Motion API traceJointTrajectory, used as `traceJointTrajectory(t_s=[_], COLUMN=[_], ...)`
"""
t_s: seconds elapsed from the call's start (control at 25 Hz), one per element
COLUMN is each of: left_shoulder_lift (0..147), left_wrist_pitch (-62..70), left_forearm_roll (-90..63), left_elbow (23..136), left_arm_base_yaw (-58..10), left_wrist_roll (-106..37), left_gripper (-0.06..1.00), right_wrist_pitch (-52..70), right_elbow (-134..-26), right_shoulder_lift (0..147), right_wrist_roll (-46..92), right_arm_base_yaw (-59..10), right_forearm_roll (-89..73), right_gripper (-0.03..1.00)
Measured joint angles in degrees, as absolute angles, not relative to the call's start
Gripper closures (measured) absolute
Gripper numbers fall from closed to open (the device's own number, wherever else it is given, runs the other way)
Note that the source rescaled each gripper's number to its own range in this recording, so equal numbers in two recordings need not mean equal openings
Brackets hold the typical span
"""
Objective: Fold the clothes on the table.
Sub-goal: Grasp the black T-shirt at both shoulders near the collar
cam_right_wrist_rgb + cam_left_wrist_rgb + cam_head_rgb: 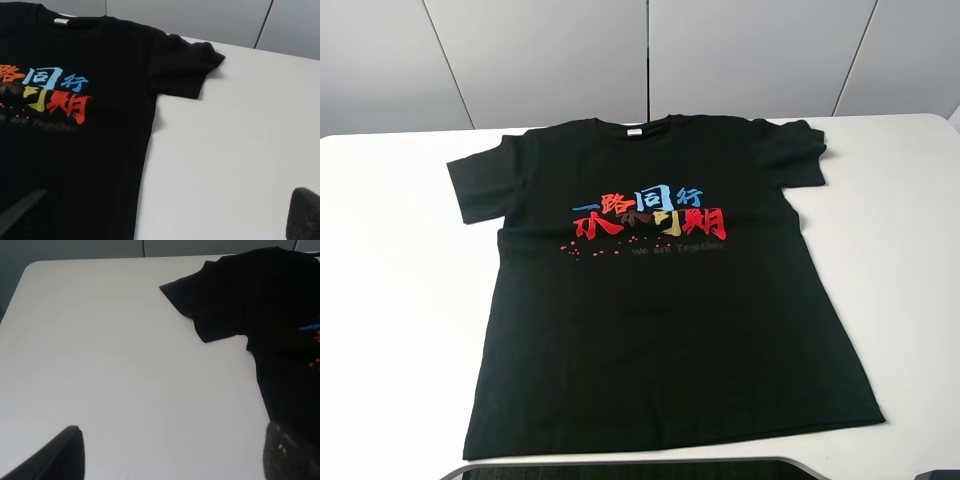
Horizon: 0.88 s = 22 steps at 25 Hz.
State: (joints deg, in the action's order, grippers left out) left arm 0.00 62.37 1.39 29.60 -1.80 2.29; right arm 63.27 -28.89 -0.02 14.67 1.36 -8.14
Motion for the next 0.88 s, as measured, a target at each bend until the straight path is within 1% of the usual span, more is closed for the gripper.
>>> traceJointTrajectory(t_s=[0.28,0.52,0.68,0.88], left_shoulder_lift=[0.00,0.21,5.73,15.42], left_wrist_pitch=[62.37,62.37,62.24,59.94], left_forearm_roll=[1.50,1.39,0.41,0.00], left_elbow=[29.60,29.60,30.73,35.66], left_arm_base_yaw=[-1.80,-1.80,-1.80,-1.80], left_wrist_roll=[2.29,0.00,-3.53,-11.07], left_gripper=[-0.06,-0.06,-0.06,-0.06], right_wrist_pitch=[63.27,63.84,65.79,65.17], right_elbow=[-28.89,-29.63,-33.01,-39.05], right_shoulder_lift=[-0.02,0.31,6.81,19.69], right_wrist_roll=[14.80,16.05,17.37,21.87], right_arm_base_yaw=[1.36,1.36,1.36,-0.08], right_forearm_roll=[-12.46,-10.65,-4.38,-2.17], right_gripper=[-0.03,-0.03,-0.03,-0.03])
